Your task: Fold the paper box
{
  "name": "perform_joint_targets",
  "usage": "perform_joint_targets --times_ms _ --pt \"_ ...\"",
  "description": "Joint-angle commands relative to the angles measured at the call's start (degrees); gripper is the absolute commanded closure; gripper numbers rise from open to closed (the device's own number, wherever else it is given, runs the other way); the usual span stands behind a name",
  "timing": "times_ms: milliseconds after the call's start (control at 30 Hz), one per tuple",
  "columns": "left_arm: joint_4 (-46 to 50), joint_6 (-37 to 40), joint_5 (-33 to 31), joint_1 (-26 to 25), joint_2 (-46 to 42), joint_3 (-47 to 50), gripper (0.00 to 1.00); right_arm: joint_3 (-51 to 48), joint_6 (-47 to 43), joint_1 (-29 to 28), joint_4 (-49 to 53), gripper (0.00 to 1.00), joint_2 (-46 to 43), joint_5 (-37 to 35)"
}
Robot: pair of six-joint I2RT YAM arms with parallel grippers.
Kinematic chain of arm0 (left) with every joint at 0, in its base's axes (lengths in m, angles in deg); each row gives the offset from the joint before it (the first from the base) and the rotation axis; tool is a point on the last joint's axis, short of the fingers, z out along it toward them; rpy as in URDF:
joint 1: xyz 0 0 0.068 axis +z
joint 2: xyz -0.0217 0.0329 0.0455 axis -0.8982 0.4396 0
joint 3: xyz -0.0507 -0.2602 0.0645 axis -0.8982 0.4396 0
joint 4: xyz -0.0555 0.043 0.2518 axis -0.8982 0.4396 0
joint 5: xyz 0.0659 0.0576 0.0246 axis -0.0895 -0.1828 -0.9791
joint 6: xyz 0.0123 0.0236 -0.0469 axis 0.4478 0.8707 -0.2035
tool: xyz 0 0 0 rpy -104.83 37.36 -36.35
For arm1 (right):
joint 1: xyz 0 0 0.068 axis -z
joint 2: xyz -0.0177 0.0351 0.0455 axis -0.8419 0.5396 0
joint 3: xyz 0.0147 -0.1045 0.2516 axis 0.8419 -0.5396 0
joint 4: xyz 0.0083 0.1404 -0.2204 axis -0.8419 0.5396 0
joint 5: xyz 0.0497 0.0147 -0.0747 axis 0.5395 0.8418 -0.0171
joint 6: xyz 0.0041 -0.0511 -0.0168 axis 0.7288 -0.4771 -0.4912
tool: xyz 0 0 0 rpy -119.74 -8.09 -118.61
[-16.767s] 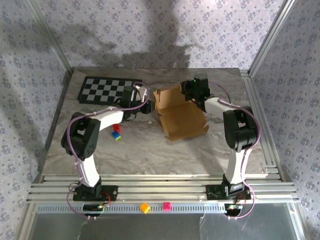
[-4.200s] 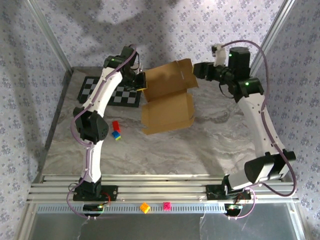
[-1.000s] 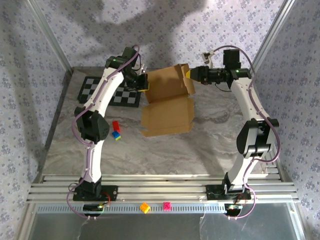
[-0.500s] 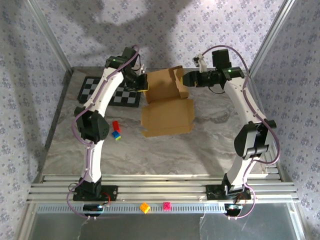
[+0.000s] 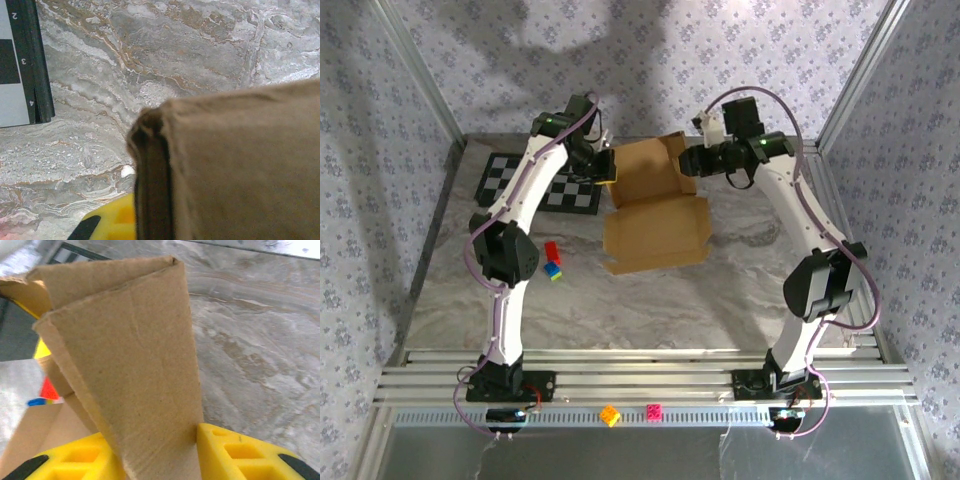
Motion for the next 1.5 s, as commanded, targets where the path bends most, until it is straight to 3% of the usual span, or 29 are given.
perform_joint_targets --times_ms 0,233,333,567,833,1133,1467 --pt "0.6 -1.1 1.4 -1.2 0.5 -3.0 1.00 1.6 -0.6 -3.1 2.5 0.67 -0.9 -12.3" --pt "1.1 -1.5 0.7 -2.1 0.8 -3.4 1.00 4.8 -0.9 -10.3 4.6 0.82 1.4 -35.9" --pt "1.4 -1.8 0.4 -2.2 0.7 -3.5 1.00 6.7 -0.4 -12.6 6.5 1.00 3.0 -45.0" --pt "2.1 -2.2 -0.7 -2.7 0.5 -3.7 1.00 11.3 -3.6 -18.1 9.4 1.00 6.8 -64.6" --pt "2.6 -2.5 -0.9 -2.8 0.7 -4.3 1.00 14.8 -6.6 -19.8 10.3 1.00 10.3 -74.8" --pt "3.7 -3.0 -1.9 -2.8 1.0 -5.5 1.00 17.4 -3.6 -21.2 12.4 1.00 12.8 -87.9" --pt "3.4 -4.0 -1.8 -3.0 1.2 -5.4 1.00 21.7 -3.3 -21.5 13.5 1.00 12.6 -81.6"
